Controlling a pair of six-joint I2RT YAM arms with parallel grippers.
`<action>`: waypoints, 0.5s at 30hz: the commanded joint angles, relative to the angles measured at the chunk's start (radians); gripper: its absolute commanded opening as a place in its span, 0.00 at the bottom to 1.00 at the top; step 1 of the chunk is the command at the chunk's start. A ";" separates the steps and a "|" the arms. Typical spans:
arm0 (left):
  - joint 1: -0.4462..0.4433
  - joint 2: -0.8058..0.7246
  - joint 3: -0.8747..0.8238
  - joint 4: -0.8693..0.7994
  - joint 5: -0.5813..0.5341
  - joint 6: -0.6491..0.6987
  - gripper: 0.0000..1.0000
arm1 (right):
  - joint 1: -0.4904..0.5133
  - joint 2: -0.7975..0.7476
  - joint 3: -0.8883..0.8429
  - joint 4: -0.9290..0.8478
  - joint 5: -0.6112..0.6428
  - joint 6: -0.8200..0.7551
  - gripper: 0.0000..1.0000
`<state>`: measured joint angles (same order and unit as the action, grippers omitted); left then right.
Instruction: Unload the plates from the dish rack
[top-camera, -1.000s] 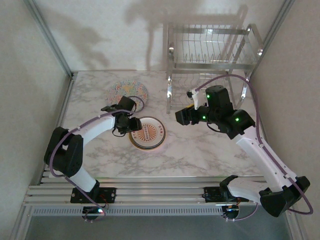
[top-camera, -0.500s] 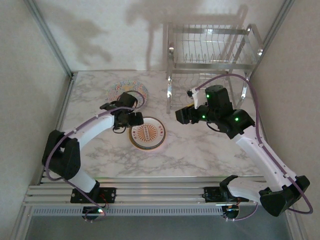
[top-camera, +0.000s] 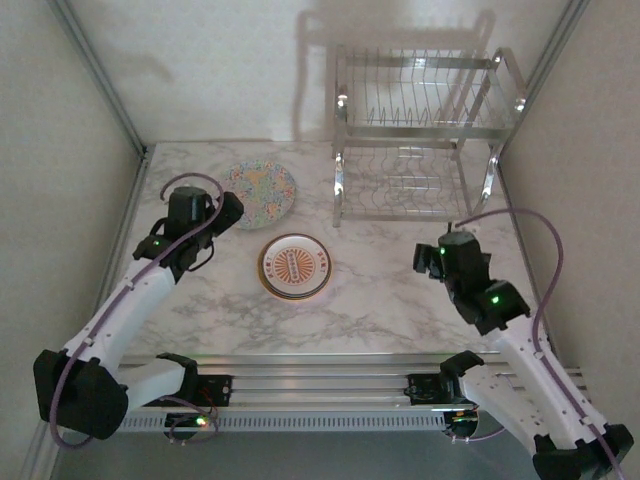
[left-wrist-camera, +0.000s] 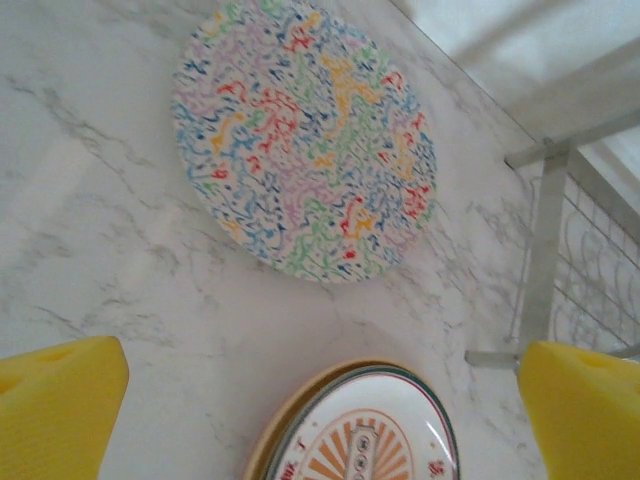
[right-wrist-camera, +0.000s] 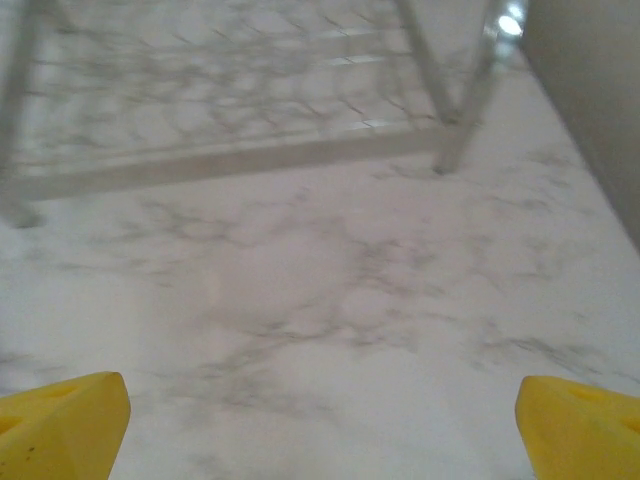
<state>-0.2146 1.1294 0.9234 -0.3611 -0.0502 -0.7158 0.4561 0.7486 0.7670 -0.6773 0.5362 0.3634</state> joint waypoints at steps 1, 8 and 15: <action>-0.003 -0.022 -0.044 0.043 -0.298 -0.036 1.00 | -0.006 0.047 -0.137 0.263 0.351 0.003 0.99; 0.000 -0.006 -0.275 0.379 -0.639 0.322 1.00 | -0.192 0.360 -0.426 0.959 0.109 -0.311 0.99; 0.058 0.179 -0.357 0.611 -0.479 0.517 1.00 | -0.287 0.650 -0.350 1.333 -0.189 -0.443 0.99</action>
<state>-0.1860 1.2629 0.5854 0.0845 -0.5667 -0.3191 0.2058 1.3422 0.3630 0.3748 0.4744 -0.0051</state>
